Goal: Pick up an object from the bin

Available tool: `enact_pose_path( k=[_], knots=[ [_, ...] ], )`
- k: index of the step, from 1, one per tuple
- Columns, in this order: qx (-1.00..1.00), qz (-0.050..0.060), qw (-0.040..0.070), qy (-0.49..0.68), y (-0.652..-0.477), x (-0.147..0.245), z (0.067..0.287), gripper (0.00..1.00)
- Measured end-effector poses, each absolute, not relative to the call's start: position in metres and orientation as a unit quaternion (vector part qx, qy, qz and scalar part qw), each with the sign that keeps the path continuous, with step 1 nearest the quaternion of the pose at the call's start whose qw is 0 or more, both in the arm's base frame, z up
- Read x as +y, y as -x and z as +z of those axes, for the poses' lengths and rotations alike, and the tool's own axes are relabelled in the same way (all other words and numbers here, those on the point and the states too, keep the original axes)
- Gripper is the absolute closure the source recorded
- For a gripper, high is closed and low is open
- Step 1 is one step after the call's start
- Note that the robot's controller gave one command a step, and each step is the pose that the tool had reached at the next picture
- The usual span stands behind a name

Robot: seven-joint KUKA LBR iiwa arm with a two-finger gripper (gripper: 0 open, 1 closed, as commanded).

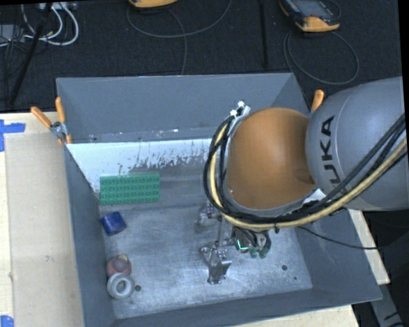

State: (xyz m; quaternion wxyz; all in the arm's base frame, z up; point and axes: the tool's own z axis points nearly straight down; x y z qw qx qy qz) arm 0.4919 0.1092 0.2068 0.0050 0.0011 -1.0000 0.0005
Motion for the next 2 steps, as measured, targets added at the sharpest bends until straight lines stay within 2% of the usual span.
enact_pose_path(
  k=[1,2],
  knots=[
    [-0.996,-0.001,-0.001,0.092,-0.526,0.038,0.070,0.00],
    [-0.995,0.000,-0.003,0.104,-0.518,0.049,0.072,0.00]
  ],
)
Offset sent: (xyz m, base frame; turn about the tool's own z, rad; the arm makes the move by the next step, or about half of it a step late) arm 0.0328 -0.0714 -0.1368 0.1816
